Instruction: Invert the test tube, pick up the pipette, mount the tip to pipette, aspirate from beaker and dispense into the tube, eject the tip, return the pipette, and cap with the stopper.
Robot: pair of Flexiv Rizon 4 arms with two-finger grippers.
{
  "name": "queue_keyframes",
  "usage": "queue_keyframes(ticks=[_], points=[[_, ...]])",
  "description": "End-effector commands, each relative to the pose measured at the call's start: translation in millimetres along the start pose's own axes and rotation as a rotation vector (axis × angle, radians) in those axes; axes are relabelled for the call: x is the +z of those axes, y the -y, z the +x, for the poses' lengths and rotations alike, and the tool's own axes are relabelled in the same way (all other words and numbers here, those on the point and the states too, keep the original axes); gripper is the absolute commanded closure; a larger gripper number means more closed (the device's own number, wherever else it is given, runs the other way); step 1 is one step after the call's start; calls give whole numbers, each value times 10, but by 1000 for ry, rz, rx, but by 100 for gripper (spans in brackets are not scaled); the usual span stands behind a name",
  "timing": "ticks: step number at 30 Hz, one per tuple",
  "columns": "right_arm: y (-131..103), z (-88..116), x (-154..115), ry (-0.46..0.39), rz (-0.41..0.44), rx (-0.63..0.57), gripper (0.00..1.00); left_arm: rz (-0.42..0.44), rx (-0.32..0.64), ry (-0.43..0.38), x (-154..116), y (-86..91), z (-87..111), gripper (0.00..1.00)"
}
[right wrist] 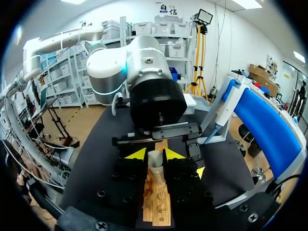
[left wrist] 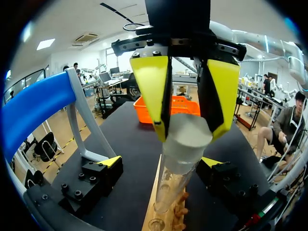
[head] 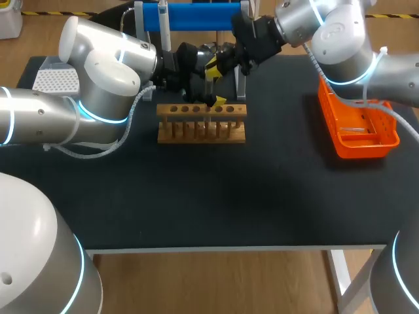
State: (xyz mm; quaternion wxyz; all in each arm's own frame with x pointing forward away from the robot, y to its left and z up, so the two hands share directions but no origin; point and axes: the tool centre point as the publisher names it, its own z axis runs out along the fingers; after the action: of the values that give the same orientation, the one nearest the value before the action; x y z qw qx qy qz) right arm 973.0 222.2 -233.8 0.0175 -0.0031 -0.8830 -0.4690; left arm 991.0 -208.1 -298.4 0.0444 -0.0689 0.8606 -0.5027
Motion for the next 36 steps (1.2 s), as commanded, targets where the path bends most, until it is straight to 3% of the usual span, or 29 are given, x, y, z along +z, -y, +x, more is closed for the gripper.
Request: queue_keyframes(ticks=[1,2,3,4,6,7,17,18,20,21,36], points=[[36,2,12,-5,7,1,100,-1,0,-2,0,2,-6,0],[37,5,8,-5,3,0,98,-1,0,-2,0,2,-6,0],[35,3,-7,3,-2,1,71,-1,0,-2,0,2,-6,0],[33,0,-16,5,-6,4,61,-1,0,-2,0,2,-6,0],[24,-6,-50,12,-22,4,1,-1,0,-2,0,2,-6,0],[19,-3,-61,9,-32,2,0,-1,0,-2,0,2,-6,0],[-71,58,-210,-5,-182,-37,0,-1,0,-2,0,2,-6,0],[-76,69,-217,-19,-202,-42,53,-1,0,-2,0,2,-6,0],[-77,75,-218,-19,-218,-47,76,-1,0,-2,0,2,-6,0],[-82,80,-224,-28,-239,-50,100,-1,0,-2,0,2,-6,0],[-179,104,-190,-47,-403,-82,100,-1,0,-2,0,2,-6,0]])
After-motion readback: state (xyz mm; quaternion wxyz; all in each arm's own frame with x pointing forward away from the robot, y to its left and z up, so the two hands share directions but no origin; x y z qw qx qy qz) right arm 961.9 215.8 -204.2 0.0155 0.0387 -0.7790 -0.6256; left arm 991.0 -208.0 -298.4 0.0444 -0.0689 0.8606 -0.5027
